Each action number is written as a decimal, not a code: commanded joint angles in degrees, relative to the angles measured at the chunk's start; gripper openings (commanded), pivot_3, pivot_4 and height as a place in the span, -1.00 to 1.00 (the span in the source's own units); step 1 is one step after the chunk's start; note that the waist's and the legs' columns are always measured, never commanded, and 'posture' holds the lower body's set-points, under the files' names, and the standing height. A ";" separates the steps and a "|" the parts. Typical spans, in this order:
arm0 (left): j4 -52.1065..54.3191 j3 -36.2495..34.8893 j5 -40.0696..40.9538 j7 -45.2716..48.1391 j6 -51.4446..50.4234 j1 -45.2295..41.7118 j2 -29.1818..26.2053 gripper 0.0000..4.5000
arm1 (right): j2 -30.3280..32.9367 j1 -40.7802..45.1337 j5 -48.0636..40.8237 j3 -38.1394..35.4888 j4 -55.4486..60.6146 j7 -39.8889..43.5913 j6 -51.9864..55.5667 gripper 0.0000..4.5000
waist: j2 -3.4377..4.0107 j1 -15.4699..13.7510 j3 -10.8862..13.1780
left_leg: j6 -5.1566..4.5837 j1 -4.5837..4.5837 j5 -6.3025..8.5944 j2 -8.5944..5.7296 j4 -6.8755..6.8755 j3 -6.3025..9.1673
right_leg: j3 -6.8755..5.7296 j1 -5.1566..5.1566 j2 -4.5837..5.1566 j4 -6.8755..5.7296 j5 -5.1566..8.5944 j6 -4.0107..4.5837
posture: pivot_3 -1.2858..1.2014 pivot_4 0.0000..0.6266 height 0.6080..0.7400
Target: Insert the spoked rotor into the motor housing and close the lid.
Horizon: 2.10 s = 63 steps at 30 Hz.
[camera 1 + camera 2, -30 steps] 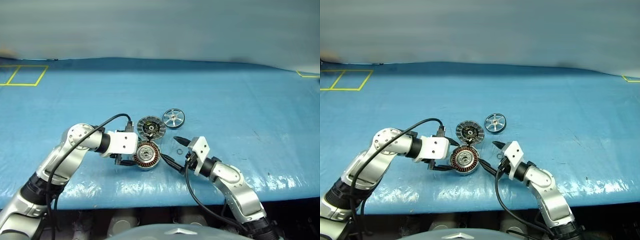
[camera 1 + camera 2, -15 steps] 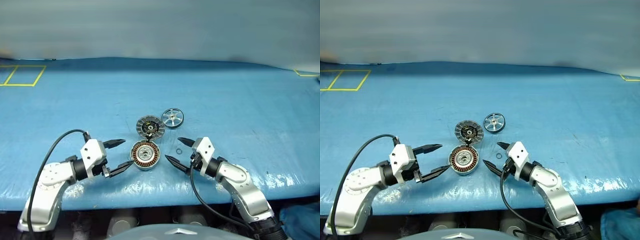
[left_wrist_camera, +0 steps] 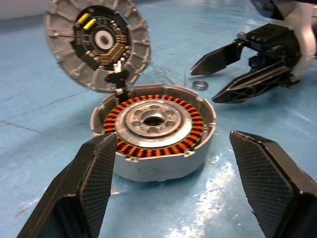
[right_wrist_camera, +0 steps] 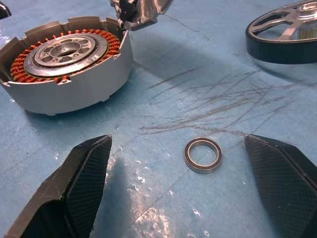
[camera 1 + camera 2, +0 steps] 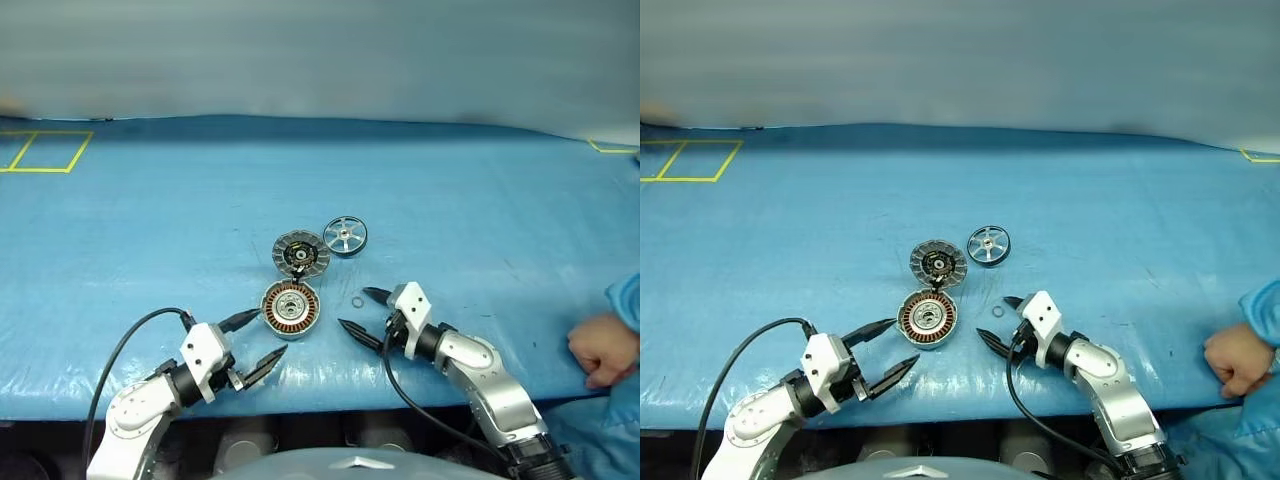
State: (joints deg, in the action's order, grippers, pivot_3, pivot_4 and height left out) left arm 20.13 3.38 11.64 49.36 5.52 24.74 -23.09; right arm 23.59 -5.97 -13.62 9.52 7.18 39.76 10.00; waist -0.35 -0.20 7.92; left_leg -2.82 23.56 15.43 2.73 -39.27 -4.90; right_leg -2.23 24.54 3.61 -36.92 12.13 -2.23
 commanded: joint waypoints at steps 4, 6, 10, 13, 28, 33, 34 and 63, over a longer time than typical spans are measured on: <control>0.71 3.13 3.07 4.11 -0.66 -1.88 -4.11 0.72 | -0.31 0.63 -0.75 -1.23 -0.27 0.56 -0.50 1.00 | 0.02 0.05 0.01 | 0.00 -0.01 0.00 0.02 0.00 0.00 | -0.01 0.00 0.01 0.00 0.06 -0.10 | 0.03 -0.52 1.00; 0.01 3.73 2.88 3.86 0.05 -2.88 -4.27 0.72 | -0.29 0.77 -0.53 -1.26 -0.64 0.48 -0.57 1.00 | 0.02 0.05 0.01 | 0.00 -0.01 0.00 0.02 0.00 -0.01 | -0.01 0.00 0.03 0.01 0.06 -0.09 | 0.03 -0.52 1.00; -0.22 4.39 3.28 3.10 0.12 -4.45 -3.85 0.72 | -0.42 0.68 -0.29 -1.01 -1.02 0.49 -0.72 1.00 | 0.01 0.04 0.00 | -0.01 -0.01 0.00 0.01 0.00 -0.01 | -0.02 -0.01 0.03 0.01 0.05 -0.09 | 0.03 -0.52 1.00; 0.15 4.60 3.71 2.39 -0.48 -4.88 -3.63 0.73 | -0.47 0.66 0.14 -0.89 -1.17 0.22 -0.52 0.83 | 0.01 0.04 0.00 | -0.01 -0.01 0.00 0.01 0.00 -0.01 | -0.02 -0.01 0.02 0.01 0.05 -0.08 | 0.03 -0.52 1.00; 3.70 6.44 0.86 -2.57 -3.55 -4.25 -4.99 0.73 | -1.07 1.03 1.21 -0.86 -2.26 -0.05 -0.92 -0.67 | 0.01 0.05 0.00 | 0.00 -0.02 0.00 0.02 0.00 -0.01 | -0.02 -0.01 0.01 0.00 0.05 -0.09 | 0.03 -0.52 1.00; 4.15 4.15 1.33 -6.25 -2.57 -2.04 -3.91 0.73 | -1.26 0.99 -0.80 -1.00 1.27 1.39 -0.77 -0.67 | 0.02 0.08 0.01 | -0.01 0.00 0.01 0.02 0.01 -0.01 | -0.01 0.01 0.03 0.02 0.06 -0.09 | 0.03 -0.52 1.00; 3.68 4.28 0.73 -6.58 -1.56 -1.19 -3.87 0.73 | -1.18 1.23 -1.23 -0.42 2.44 2.05 -0.32 -0.67 | 0.02 0.08 0.01 | 0.00 0.00 0.01 0.02 0.02 -0.01 | -0.01 0.01 0.04 0.02 0.06 -0.09 | 0.03 -0.52 1.00; 5.48 13.42 -6.03 -21.22 4.97 9.71 7.02 0.73 | -5.87 12.02 -0.34 10.41 2.44 6.61 2.53 -0.67 | -0.06 0.44 0.16 | -0.03 0.04 0.04 -0.04 0.08 -0.03 | -0.14 0.08 0.21 0.07 0.08 -0.07 | 0.03 -0.52 1.00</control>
State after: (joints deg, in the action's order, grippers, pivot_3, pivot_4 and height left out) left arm 22.75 15.36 6.43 29.11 9.15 33.97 -16.54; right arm 18.06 5.47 -13.89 19.84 9.06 46.07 14.12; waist -0.41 0.24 8.08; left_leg -2.87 23.61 15.48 2.69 -39.19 -4.93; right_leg -2.38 24.62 3.83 -36.85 12.21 -2.30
